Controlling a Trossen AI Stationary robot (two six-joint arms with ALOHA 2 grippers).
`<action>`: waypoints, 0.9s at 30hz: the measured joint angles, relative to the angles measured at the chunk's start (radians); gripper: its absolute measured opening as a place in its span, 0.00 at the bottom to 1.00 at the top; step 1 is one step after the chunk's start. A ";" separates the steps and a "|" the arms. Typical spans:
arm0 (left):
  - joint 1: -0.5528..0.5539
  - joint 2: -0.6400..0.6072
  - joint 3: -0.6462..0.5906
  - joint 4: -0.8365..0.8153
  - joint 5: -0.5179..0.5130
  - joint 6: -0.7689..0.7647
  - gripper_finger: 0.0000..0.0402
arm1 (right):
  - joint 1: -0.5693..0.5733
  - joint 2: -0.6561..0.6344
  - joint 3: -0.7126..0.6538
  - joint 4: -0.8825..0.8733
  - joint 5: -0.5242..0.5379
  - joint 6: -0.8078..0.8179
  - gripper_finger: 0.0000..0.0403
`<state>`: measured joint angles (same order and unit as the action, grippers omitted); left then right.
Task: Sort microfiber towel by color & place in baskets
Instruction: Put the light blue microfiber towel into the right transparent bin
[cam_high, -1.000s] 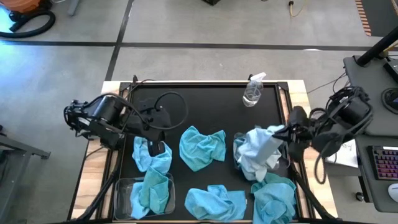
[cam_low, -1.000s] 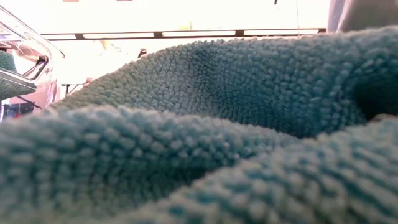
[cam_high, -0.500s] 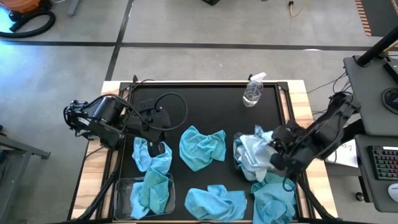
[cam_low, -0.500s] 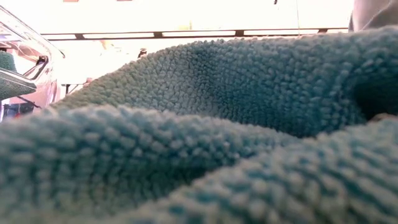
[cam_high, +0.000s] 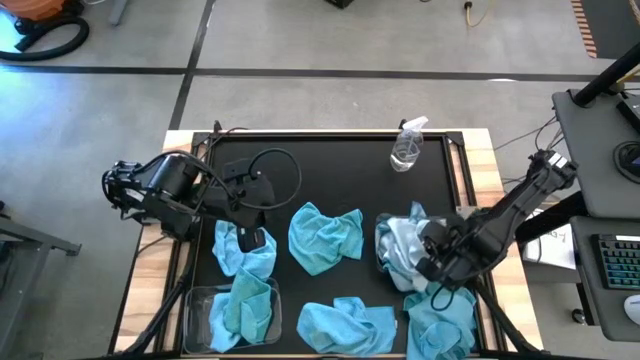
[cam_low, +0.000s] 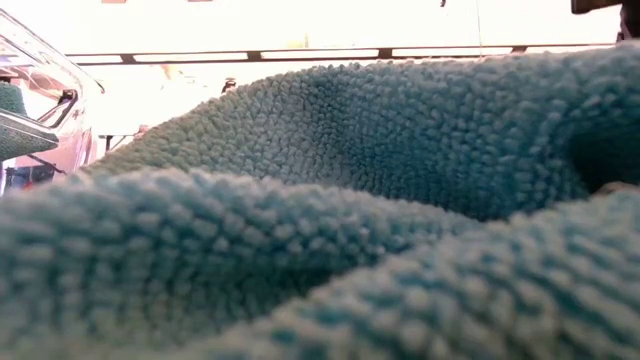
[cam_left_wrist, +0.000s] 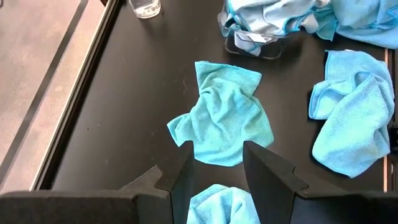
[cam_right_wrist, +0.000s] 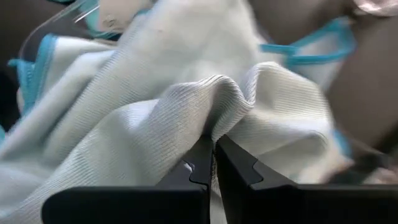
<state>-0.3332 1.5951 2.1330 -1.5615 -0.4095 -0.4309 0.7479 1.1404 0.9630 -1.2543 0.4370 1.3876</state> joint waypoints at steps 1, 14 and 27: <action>0.000 0.000 0.000 0.001 0.000 0.000 0.31 | 0.000 0.000 -0.022 0.040 0.000 -0.018 0.02; 0.000 -0.001 0.000 0.004 0.000 0.003 0.31 | -0.002 0.000 -0.097 0.191 0.034 -0.080 0.09; 0.000 -0.008 0.000 0.003 0.000 0.003 0.31 | -0.005 0.000 0.113 0.184 0.035 -0.232 0.37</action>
<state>-0.3328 1.5871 2.1330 -1.5585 -0.4099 -0.4282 0.7432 1.1408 1.0758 -1.0706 0.4721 1.1561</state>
